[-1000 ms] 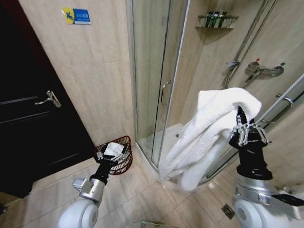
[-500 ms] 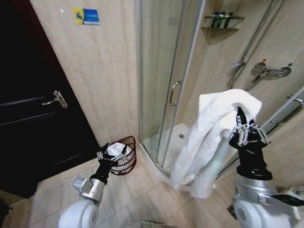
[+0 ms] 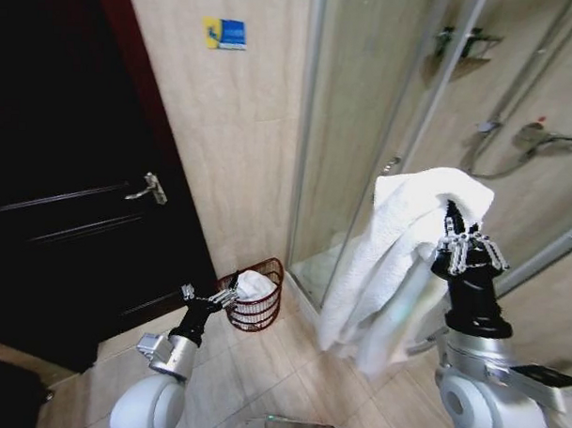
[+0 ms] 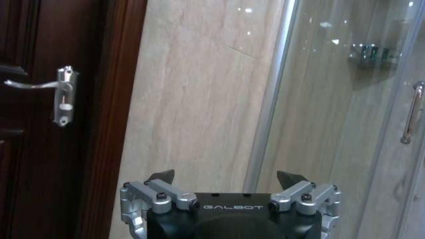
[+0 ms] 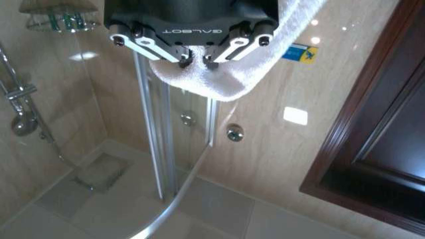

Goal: Discard the used towel into the hamper.

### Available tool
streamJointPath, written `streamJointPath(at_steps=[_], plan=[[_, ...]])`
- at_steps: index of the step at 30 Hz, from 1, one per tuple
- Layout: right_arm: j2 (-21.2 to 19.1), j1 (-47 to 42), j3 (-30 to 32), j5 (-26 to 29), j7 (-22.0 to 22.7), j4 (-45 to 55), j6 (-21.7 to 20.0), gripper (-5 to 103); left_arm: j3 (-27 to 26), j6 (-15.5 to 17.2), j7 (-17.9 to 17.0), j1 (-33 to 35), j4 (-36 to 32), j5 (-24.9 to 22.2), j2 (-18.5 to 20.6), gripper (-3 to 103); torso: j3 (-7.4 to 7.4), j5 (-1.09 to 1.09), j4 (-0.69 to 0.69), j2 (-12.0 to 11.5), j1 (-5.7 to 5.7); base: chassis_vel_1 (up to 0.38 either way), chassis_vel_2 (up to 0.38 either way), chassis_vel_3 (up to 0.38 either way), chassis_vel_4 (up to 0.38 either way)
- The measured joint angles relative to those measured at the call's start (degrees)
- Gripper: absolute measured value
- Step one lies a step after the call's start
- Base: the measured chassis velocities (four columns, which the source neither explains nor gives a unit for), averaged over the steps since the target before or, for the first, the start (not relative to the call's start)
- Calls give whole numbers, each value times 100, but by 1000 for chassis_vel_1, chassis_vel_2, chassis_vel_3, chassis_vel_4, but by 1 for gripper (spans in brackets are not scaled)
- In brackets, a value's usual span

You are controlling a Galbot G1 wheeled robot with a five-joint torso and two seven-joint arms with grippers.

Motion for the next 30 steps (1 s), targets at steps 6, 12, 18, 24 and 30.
streamJointPath(at_steps=[6,12,18,24,30], plan=[[-20,12,-2,12,12,0,0,8,3,0,2,0,0,0,-5,100,0,1,-3,0,0,-57,-36,70,61],[-16,14,-6,46,9,-1,0,8,1,0,2,0,0,0,-3,100,0,-4,-2,1,0,59,50,29,49],[6,20,-8,18,-13,-1,22,8,1,0,1,0,0,0,-2,100,1,-3,-2,2,0,102,89,52,61],[4,31,-6,12,-26,-1,66,8,1,0,1,0,0,0,-3,100,1,-3,-2,2,0,98,92,106,106],[14,30,-5,14,-27,-1,73,8,1,0,1,0,0,0,-3,100,1,-4,-1,3,1,111,124,122,118]])
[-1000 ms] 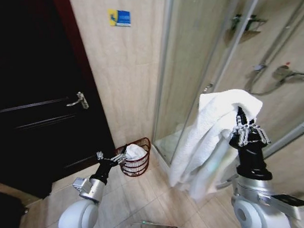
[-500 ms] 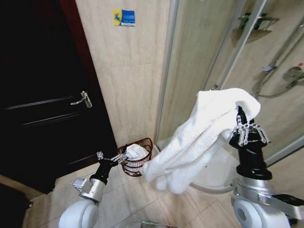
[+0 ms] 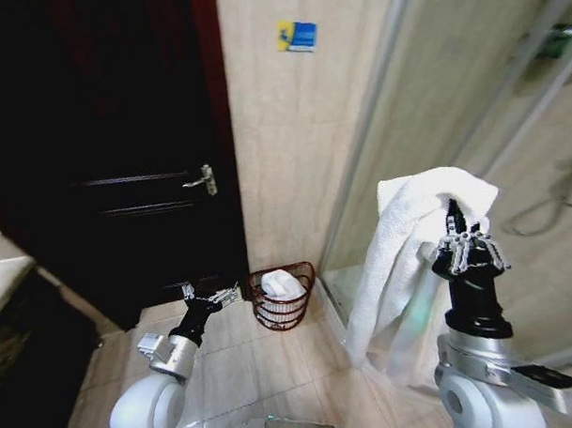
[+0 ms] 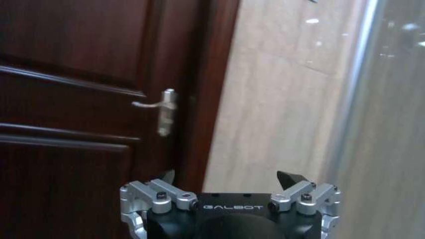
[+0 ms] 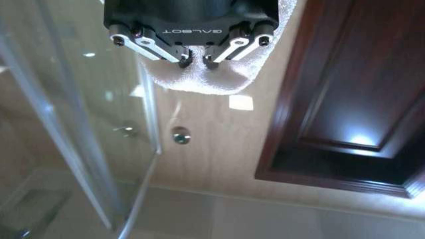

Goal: Discard the used towel into the hamper.

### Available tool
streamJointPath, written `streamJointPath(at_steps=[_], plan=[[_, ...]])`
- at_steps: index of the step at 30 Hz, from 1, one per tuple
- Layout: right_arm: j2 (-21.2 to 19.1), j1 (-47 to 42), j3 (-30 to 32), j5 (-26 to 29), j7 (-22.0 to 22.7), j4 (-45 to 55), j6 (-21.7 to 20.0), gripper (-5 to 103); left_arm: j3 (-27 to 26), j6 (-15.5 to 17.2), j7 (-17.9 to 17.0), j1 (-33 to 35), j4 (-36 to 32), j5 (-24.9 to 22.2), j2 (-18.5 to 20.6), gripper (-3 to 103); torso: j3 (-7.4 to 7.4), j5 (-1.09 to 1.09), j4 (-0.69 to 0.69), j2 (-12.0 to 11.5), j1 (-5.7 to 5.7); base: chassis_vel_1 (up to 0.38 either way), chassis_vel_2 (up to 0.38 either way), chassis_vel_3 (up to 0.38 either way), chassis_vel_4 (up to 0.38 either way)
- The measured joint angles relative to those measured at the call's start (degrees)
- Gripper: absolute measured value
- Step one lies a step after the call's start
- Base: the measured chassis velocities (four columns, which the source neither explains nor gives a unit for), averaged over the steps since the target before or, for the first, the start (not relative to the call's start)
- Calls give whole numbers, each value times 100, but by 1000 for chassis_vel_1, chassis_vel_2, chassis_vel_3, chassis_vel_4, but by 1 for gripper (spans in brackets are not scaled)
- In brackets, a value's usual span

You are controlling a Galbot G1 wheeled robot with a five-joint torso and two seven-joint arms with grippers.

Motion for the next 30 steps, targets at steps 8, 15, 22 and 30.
streamJointPath(at_steps=[8,15,22,30], plan=[[13,9,-5,-4,-27,0,12,8,0,0,0,0,0,0,0,100,0,1,1,0,0,113,117,119,105],[13,5,-1,-32,-100,0,12,8,0,0,-1,0,0,0,0,100,0,1,-1,0,0,31,26,29,23],[5,8,-9,-33,-138,0,24,8,0,0,0,0,0,0,-2,100,0,2,-1,1,0,49,50,-48,-60],[11,-18,-9,-14,-134,0,77,8,0,0,0,0,0,0,0,100,0,0,-2,2,-1,181,175,-176,-171]])
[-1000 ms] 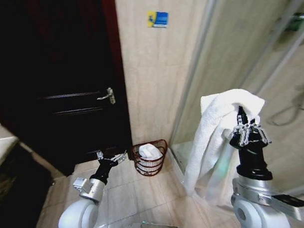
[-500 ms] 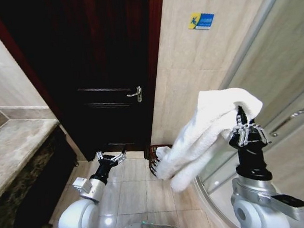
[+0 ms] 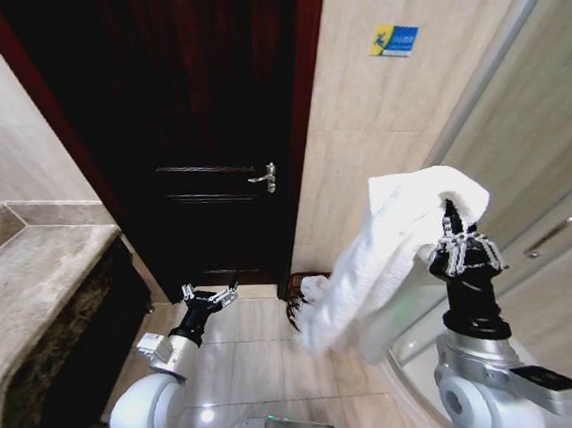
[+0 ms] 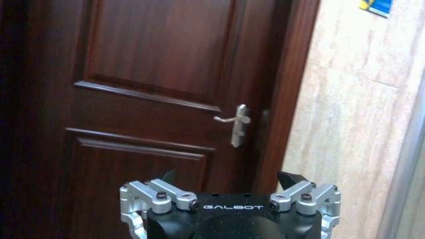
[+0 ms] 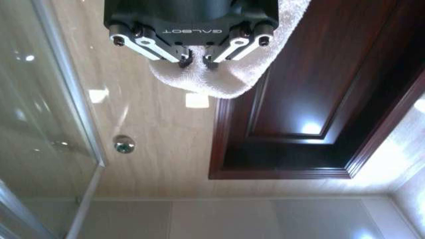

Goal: Discard the used towel into the hamper.

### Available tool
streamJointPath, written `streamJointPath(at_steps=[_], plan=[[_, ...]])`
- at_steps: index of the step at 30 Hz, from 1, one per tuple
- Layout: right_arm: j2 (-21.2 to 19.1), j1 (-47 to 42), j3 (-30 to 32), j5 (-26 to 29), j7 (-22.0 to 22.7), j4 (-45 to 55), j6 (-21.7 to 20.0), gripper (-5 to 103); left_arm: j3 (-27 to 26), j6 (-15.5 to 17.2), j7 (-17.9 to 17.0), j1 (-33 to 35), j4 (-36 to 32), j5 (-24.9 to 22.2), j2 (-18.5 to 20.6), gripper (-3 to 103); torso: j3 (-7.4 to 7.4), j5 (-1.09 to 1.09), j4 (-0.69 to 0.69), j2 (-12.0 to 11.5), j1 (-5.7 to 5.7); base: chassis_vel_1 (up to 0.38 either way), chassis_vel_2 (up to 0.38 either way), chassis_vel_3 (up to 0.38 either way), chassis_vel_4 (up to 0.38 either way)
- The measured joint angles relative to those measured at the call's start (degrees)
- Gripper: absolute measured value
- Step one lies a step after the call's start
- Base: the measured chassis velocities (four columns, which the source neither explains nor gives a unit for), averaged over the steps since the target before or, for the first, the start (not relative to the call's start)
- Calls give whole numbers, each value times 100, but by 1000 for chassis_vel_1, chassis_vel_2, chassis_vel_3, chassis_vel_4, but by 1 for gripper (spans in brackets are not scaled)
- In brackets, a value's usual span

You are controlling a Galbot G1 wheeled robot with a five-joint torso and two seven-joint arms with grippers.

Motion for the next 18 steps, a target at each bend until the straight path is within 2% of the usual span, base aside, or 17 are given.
streamJointPath(at_steps=[5,7,8,18], plan=[[-5,-2,3,87,30,0,34,8,-2,0,-1,0,0,0,5,100,0,-4,1,0,2,195,198,-176,-178],[-6,-8,4,91,30,1,48,8,-2,0,-1,0,0,0,5,100,0,-7,1,0,2,118,-12,-78,-105],[-9,-12,5,93,32,0,50,8,-2,0,-1,0,0,0,5,100,1,0,2,0,2,84,-12,-78,-12],[-33,-27,22,115,68,0,55,8,1,0,0,0,0,0,-3,100,1,2,1,-1,2,-49,-36,42,29]])
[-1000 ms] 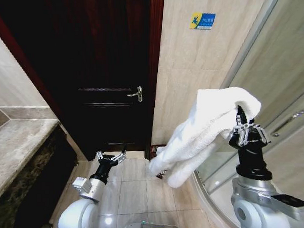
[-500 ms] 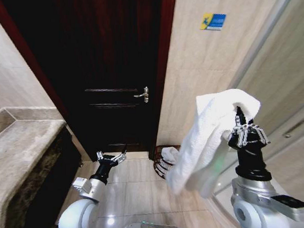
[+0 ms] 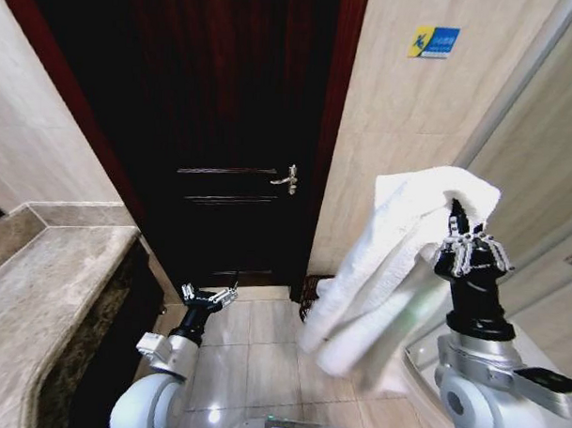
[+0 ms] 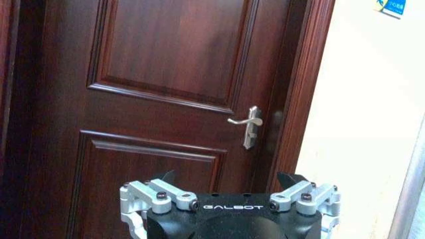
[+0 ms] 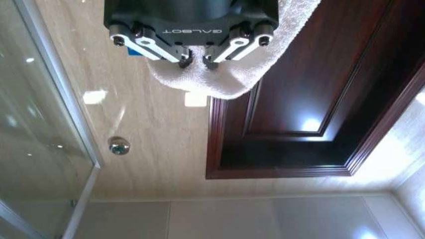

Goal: Discard the used towel into the hamper.

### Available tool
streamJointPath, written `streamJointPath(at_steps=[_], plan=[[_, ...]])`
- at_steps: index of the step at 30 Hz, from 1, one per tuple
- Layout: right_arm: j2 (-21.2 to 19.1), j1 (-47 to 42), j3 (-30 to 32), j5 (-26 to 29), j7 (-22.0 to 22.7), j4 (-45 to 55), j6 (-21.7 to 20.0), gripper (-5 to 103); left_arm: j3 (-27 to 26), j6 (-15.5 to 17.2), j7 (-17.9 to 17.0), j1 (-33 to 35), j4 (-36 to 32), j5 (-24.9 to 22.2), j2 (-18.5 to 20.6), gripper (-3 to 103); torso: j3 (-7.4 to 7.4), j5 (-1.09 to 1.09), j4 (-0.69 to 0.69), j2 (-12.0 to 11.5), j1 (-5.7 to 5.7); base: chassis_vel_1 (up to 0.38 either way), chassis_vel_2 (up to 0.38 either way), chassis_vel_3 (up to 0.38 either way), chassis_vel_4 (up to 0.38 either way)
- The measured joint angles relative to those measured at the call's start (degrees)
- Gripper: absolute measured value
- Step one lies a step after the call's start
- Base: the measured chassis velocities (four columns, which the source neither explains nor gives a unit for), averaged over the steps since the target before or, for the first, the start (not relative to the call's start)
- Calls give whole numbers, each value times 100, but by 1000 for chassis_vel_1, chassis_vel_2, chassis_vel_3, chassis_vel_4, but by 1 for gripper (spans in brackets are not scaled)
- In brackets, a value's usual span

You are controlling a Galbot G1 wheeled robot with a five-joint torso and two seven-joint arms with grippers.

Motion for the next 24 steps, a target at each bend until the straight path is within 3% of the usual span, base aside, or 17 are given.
streamJointPath(at_steps=[24], plan=[[-36,196,178,-5,268,-111,123,8,-2,0,0,0,0,0,2,100,0,-2,1,0,-1,12,10,7,9]])
